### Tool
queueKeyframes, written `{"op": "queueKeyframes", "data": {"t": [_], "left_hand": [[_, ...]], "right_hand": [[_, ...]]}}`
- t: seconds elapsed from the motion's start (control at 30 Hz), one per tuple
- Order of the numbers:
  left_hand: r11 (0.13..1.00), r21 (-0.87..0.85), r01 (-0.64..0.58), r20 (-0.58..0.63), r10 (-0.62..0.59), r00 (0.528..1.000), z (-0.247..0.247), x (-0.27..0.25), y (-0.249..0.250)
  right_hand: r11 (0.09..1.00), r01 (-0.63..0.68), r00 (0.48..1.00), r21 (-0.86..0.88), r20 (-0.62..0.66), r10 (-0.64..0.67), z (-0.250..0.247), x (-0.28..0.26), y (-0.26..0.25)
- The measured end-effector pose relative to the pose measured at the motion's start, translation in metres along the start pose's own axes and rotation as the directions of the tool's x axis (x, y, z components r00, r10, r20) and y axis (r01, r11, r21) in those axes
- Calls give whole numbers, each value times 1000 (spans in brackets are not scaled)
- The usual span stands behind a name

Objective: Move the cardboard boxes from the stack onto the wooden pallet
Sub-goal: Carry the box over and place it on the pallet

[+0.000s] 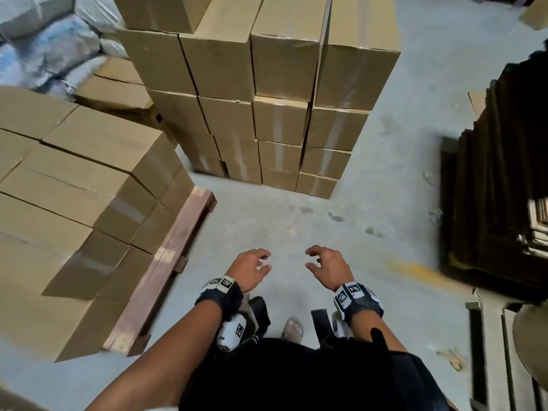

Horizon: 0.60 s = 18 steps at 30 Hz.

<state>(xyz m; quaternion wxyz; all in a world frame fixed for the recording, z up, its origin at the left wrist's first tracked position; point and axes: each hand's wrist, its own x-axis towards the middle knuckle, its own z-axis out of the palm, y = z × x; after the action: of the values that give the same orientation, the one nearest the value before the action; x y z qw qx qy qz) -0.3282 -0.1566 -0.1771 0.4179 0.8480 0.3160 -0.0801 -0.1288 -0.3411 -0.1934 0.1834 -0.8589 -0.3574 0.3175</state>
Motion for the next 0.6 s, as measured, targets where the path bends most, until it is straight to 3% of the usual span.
{"op": "queueKeyframes", "data": {"t": [0.17,0.3,0.47,0.6], "left_hand": [[1000,1,9,35,-9,999,-14,38,-9],[1000,-6,9,24,-9,1000,-46,83,-21],[1000,-3,-22,-49,22,999,-136,166,-31],[994,27,-107,-175,110,978,-236,229,-21]], "right_hand": [[1000,-23,999,1,36,23,-7,33,-10],[999,-10,998,-35,61,12,-20,88,-34],[997,53,999,-50,16,-52,-64,191,-104],[979,182,974,-96,-118,-193,-122,273,-192]]}}
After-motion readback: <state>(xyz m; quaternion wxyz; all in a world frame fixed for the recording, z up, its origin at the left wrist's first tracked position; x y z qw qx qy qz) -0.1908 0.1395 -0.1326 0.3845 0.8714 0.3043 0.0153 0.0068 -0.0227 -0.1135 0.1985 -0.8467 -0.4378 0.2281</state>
